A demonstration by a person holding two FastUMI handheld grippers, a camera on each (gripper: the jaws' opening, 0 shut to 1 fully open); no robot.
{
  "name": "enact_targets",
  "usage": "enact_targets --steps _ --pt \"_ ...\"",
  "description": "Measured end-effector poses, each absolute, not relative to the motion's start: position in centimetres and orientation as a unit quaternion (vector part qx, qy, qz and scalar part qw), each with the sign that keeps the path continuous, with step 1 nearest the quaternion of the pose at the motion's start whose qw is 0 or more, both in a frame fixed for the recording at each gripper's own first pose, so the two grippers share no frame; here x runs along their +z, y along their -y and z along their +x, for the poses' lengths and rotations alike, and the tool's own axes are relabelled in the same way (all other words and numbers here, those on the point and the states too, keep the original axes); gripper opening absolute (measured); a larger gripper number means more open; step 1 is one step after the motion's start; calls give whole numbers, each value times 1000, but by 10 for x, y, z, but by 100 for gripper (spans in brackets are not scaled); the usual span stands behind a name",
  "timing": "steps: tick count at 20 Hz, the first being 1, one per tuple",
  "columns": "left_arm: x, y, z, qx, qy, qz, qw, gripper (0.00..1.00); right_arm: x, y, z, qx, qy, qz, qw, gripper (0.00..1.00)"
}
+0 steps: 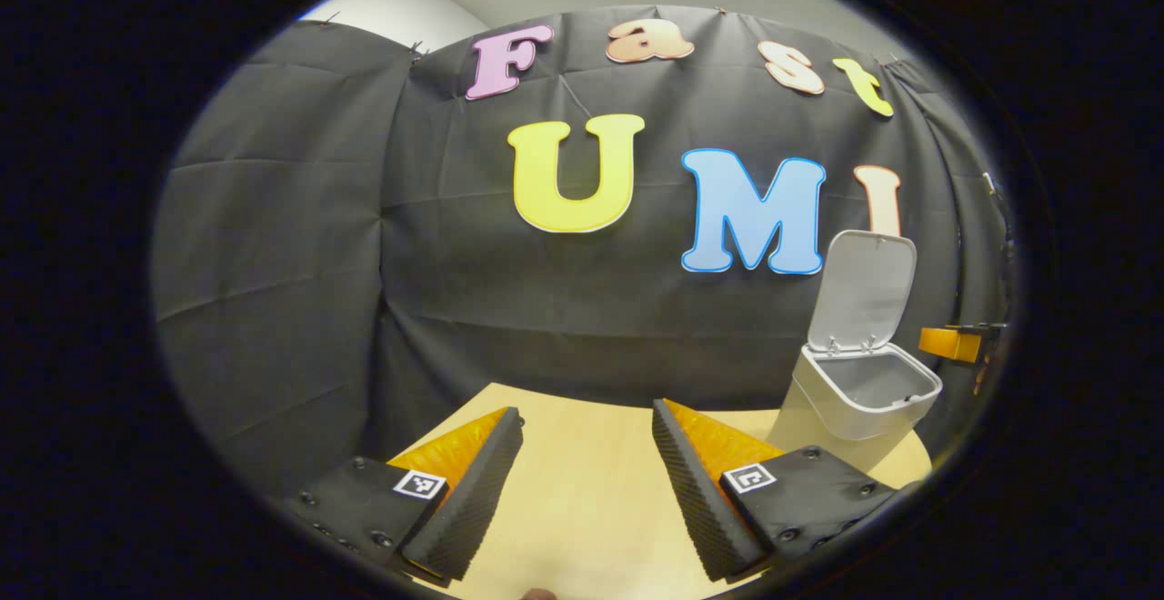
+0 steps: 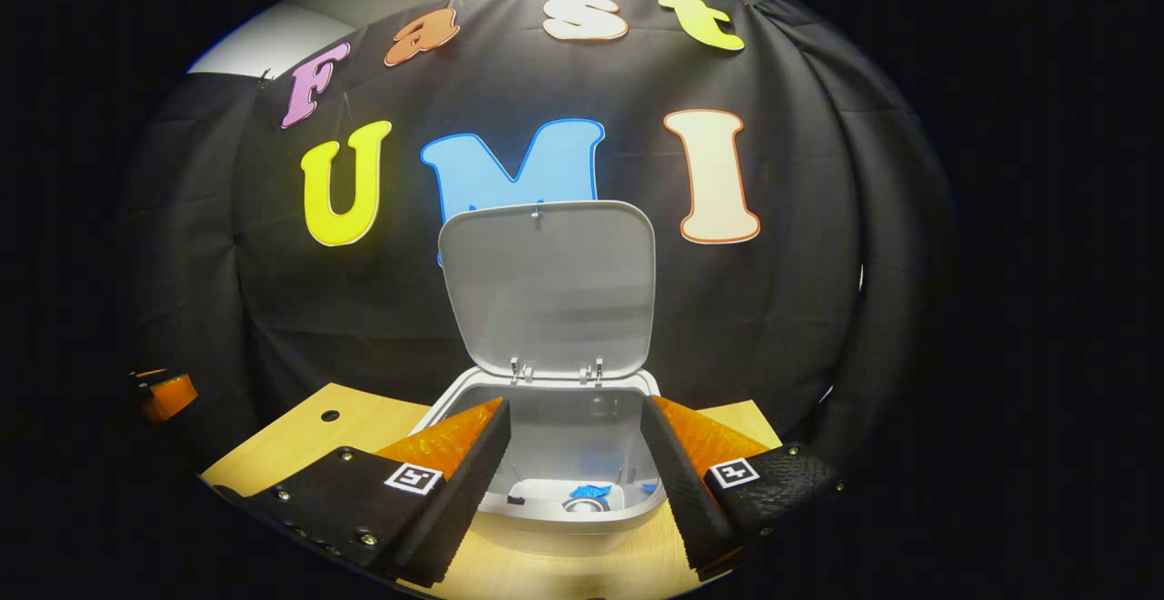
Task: Press the lid of the desktop garbage bin to open it, pick up the crumpled paper on the desktop and throw it into the bin, then pick up the pop can on the desktop and drop it into the bin, and finally close the garbage bin lid.
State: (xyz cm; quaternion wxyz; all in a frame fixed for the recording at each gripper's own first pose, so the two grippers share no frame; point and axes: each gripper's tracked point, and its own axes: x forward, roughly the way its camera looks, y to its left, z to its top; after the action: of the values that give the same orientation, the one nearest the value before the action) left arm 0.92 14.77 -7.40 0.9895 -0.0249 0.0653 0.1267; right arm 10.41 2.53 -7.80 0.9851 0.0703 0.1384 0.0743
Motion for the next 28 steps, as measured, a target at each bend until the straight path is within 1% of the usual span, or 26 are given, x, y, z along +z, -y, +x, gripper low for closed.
enact_targets --steps 13,19,28 --pt "-74 -141 19 116 -65 -20 991 97 -25 -24 127 76 -91 59 991 92" --pt "-73 -140 21 115 -63 -24 991 97 0 -28 144 80 -70 47 993 91" --pt "-75 -140 25 109 -63 -19 992 96 49 -26 179 70 -30 37 996 91"
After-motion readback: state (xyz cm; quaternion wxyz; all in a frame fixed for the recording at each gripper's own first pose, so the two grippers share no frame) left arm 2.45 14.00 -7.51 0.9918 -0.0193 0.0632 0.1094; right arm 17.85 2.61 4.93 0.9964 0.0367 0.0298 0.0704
